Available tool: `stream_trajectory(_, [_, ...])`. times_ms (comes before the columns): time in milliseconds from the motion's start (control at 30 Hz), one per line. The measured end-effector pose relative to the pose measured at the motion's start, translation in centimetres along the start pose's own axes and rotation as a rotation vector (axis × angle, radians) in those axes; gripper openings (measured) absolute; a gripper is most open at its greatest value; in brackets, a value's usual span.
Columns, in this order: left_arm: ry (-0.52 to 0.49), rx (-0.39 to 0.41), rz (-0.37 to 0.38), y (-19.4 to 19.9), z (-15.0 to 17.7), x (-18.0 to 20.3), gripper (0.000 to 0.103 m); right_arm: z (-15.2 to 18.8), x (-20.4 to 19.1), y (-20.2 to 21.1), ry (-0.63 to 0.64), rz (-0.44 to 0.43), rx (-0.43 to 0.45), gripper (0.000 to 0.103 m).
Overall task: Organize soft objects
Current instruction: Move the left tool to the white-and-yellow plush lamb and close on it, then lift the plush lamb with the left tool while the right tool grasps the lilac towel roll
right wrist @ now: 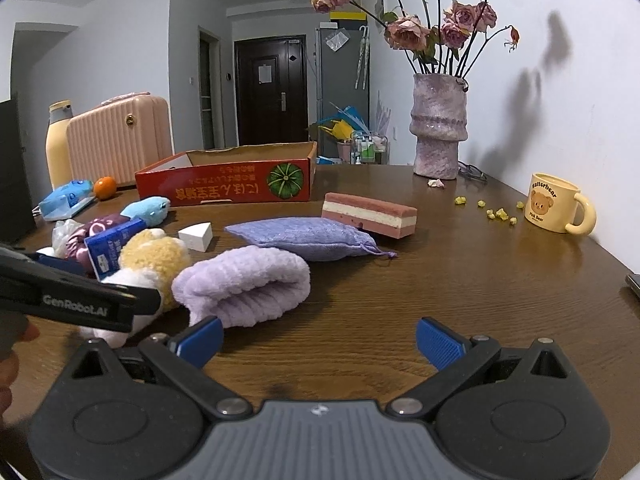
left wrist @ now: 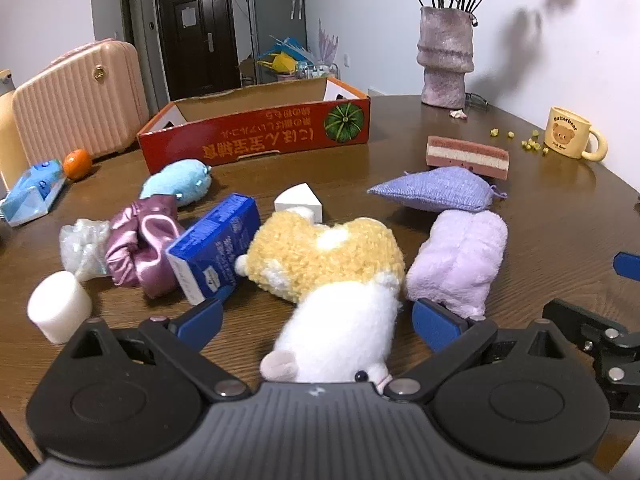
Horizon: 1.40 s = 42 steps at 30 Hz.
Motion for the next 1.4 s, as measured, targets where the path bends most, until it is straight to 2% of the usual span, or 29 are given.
stream_trajectory(133, [0.009, -0.026, 0.015, -1.1, 0.2, 0.0, 0.098, -0.1, 0.2, -0.4, -0.004, 0.005, -0.003, 0.103])
stream_trajectory(200, [0.017, -0.042, 0.03, -1.6, 0.3, 0.0, 0.09, -0.1, 0.3, -0.6, -0.005, 0.007, -0.005, 0.103])
stream_trajectory(333, [0.033, -0.071, 0.068, -2.3, 0.7, 0.1, 0.065, -0.1, 0.2, -0.9, -0.007, 0.008, -0.008, 0.103])
stream_trajectory(433, [0.027, -0.064, 0.076, -2.3, 0.7, 0.3, 0.056, 0.0, 0.1, -1.0, -0.007, 0.007, -0.012, 0.103])
stream_trajectory(700, [0.019, -0.028, 0.067, -1.7, 0.4, 0.4, 0.053, 0.1, -0.2, -1.0, -0.003, 0.009, -0.017, 0.103])
stream_trajectory(1033, [-0.015, 0.062, 0.052, 0.7, -0.4, 0.4, 0.053, -0.5, -0.9, -0.4, 0.012, 0.009, -0.003, 0.103])
stream_trajectory(1400, [-0.009, 0.153, 0.032, 3.5, -1.3, -1.0, 0.053, -1.4, -2.7, 0.0, 0.044, -0.015, 0.011, 0.103])
Point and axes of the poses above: each gripper's, at about its wrist camera, not at the fingertips, and y roughly against the way its jaws point, x to its right, z to its underside, the point moved 9 cm from there along -y, roughly the way its jaws point, and after that the axes turned 10 degrees about z, right-handed, at the moved point
